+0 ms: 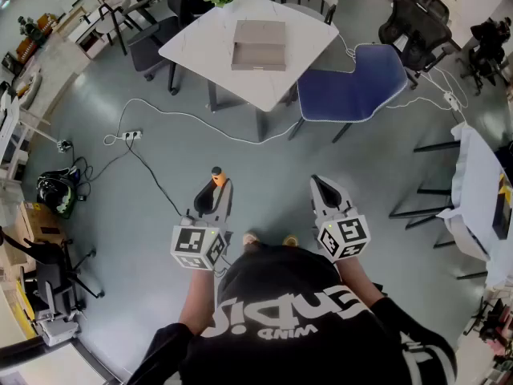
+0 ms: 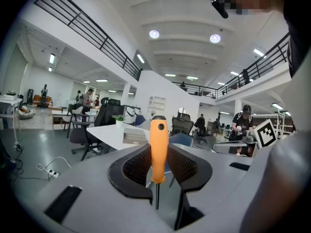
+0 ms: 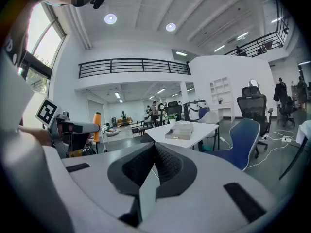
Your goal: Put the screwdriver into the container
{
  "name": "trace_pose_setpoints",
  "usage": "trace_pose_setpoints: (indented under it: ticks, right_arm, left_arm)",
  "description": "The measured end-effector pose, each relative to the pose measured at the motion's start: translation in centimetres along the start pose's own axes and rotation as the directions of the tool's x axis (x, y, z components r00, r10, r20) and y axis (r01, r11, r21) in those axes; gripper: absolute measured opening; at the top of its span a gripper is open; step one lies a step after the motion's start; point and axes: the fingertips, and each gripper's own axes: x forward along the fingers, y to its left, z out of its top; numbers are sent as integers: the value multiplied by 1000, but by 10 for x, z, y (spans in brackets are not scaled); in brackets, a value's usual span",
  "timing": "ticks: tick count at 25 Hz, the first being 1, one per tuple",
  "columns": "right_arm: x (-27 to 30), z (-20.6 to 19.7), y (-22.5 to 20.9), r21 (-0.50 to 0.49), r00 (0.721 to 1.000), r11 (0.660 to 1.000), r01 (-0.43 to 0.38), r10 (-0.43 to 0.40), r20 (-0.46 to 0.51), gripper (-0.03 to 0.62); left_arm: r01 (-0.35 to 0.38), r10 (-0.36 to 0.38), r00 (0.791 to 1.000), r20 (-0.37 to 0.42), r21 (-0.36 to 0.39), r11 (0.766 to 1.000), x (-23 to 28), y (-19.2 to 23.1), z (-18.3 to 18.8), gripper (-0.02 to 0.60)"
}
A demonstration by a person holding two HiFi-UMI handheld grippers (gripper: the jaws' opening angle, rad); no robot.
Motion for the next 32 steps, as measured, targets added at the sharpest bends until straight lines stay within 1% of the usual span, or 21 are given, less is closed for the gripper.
trace_pose_setpoints:
  ticks: [4,7,11,15,18,21,27,32]
  right_arm:
    - [0,1,1,1,1000,1000,14,-14,3,12]
    - [1,3,2,14,999,999,38,-39,21,12]
    - [2,0,1,5,996,997,78,-78,32,12]
    - [8,-4,0,11,992,993,121,-121,37,12]
    - [11,-5,1,13,990,990,139,-140,33,12]
    - [22,-3,2,18,989,989,146,-146,37,12]
    - [52,0,2,9,989,989,146,-146,30,12]
    - [82,4,-10,13,990,990,140,-140,27,12]
  left_arm:
    - [8,-8,1000,5,-2,1000,0,4,2,114]
    - [28,-28,1000,4,0,1000,3,8,3,114]
    - [58,-58,998,9,12,998,4,15,0,114]
    - [87,-88,996,11,41,995,9,26,0,114]
    - [98,-99,995,17,45,994,11,33,3,114]
    - [99,-100,995,23,51,994,16,43,6,114]
    - [85,-86,996,23,30,996,34,67,9,114]
    - [83,-84,996,19,29,996,60,84,15,114]
